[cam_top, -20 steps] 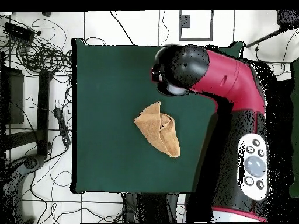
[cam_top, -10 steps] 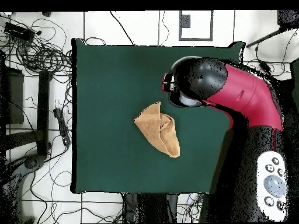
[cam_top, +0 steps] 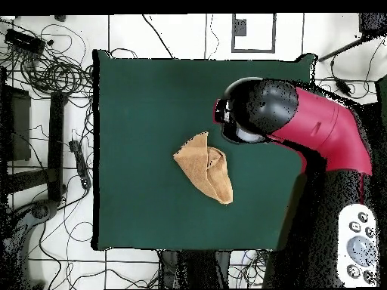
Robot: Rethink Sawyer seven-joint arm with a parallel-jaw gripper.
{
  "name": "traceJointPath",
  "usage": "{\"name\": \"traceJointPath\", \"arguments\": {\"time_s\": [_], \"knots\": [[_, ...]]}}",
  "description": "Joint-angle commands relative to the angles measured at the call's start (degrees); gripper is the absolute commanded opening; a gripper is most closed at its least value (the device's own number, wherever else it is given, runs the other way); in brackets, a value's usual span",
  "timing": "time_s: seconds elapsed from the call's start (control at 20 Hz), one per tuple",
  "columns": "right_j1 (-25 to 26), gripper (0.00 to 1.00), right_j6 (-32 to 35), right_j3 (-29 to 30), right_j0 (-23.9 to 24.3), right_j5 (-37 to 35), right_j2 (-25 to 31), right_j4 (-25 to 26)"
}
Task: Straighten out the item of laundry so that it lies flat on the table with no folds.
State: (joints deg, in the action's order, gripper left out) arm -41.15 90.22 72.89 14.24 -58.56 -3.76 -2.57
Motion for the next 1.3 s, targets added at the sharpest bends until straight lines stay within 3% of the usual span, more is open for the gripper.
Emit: {"name": "traceJointPath", "arguments": {"time_s": [0.05, 1.3], "knots": [[1.0, 1.0, 0.23, 11.17, -0.11, 3.16, 4.79, 1.67], [0.79, 1.0, 0.12, 14.14, 0.73, 7.39, 5.96, 1.75]]}}
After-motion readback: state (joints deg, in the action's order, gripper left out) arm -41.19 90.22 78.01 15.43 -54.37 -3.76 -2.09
